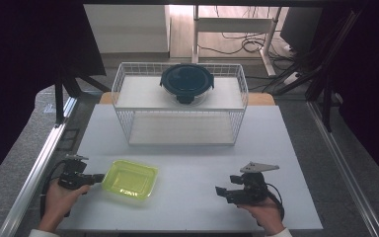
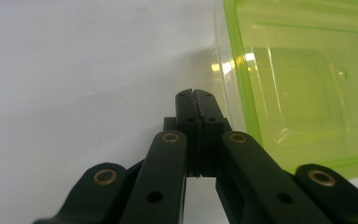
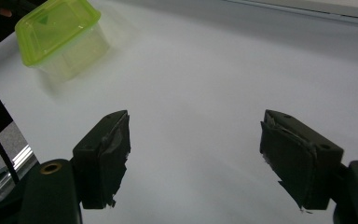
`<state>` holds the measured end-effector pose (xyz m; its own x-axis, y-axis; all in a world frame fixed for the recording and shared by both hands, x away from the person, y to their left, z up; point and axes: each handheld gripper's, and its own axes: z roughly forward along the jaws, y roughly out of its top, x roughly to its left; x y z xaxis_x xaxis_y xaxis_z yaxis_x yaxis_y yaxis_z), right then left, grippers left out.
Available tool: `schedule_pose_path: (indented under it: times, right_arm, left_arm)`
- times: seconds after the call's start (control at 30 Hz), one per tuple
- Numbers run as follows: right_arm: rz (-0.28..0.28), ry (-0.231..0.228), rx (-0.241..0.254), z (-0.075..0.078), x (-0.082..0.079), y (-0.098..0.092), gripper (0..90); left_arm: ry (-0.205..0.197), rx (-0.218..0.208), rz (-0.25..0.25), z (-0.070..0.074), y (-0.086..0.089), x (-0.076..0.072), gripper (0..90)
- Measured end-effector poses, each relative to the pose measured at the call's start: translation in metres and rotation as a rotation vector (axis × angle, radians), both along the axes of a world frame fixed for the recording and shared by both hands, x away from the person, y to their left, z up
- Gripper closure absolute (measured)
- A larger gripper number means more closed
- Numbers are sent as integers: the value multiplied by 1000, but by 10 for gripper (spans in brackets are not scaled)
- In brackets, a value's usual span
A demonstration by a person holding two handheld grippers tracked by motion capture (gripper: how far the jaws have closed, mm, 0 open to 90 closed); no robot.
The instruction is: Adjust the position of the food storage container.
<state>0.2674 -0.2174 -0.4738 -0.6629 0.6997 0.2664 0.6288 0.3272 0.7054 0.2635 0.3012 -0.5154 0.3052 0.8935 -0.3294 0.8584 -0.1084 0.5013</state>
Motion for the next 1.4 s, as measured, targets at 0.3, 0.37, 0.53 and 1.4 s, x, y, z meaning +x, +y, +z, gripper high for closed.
schedule_pose_path:
  times: [0.3,0.37,0.53,1.4]
  right_arm:
    - [-8,-2,5,1,0,-1,241]
    - [-8,-2,7,2,0,-2,241]
    - [-18,-3,7,2,0,-3,236]
    - [-34,-7,12,3,1,-8,218]
  left_arm:
    - [18,-43,-38,-6,-15,-8,900]
    - [17,-57,-51,-8,-19,-12,900]
    - [12,-71,-78,-8,-30,-14,900]
    - [-5,-103,-234,-8,-138,12,900]
